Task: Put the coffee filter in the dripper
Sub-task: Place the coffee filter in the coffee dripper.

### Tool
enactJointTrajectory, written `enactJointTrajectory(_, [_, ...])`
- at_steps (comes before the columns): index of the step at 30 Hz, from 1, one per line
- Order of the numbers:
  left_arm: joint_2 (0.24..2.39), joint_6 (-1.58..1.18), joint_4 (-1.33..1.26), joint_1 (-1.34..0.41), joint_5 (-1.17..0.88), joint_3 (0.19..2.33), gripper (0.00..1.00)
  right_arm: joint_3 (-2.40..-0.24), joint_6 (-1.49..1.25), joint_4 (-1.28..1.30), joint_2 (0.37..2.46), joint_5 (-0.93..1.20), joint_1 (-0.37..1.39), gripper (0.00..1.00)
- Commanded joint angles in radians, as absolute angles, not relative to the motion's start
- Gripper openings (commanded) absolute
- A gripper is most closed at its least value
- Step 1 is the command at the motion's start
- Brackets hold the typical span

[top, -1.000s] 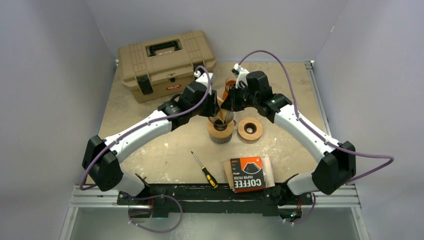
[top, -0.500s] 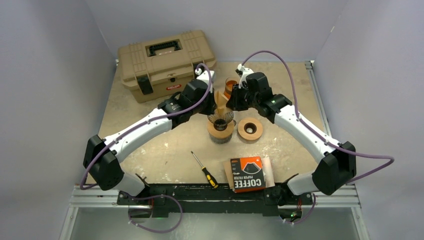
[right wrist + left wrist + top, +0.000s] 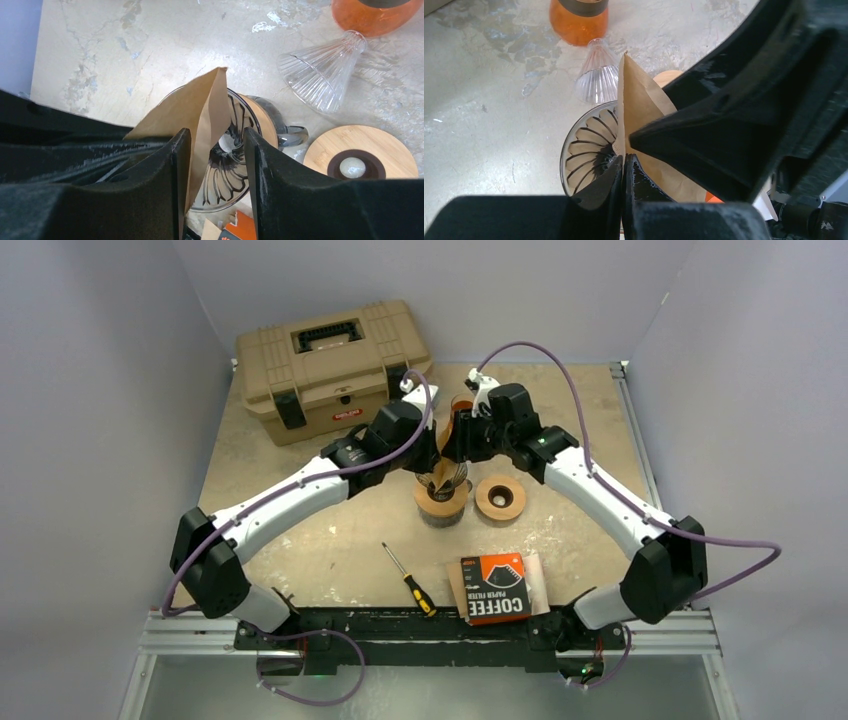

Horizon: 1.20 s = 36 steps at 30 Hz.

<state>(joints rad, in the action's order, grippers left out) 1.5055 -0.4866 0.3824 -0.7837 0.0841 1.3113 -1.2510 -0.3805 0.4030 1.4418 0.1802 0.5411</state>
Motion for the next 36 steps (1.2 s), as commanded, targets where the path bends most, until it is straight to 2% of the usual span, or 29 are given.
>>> enactJointTrajectory(1, [1.489, -0.478, 0.348, -0.794, 0.060, 1.352, 0.00, -1.298, -0.361, 0.376, 1.461, 0.203, 0.538, 0.47])
enactJointTrajectory(7, [1.443, -0.486, 0.345, -0.794, 0.124, 1.326, 0.00, -1.296, -0.342, 0.410, 1.454, 0.189, 0.537, 0.42])
enactJointTrajectory(14, [1.431, -0.485, 0.372, -0.795, 0.196, 1.318, 0.00, -1.270, -0.336, 0.440, 1.424, 0.158, 0.537, 0.23])
enactJointTrajectory(16, [1.429, -0.485, 0.387, -0.794, 0.217, 1.318, 0.00, -1.270, -0.333, 0.455, 1.417, 0.138, 0.538, 0.21])
enactJointTrajectory(24, [1.427, -0.469, 0.442, -0.794, 0.289, 1.329, 0.00, -1.282, -0.325, 0.498, 1.392, 0.049, 0.538, 0.21])
enactJointTrajectory(30, [1.424, -0.468, 0.440, -0.794, 0.269, 1.330, 0.00, -1.284, -0.318, 0.493, 1.397, 0.060, 0.537, 0.23])
enactJointTrajectory(36, [1.424, -0.482, 0.399, -0.794, 0.180, 1.327, 0.00, -1.296, -0.329, 0.460, 1.425, 0.145, 0.537, 0.37])
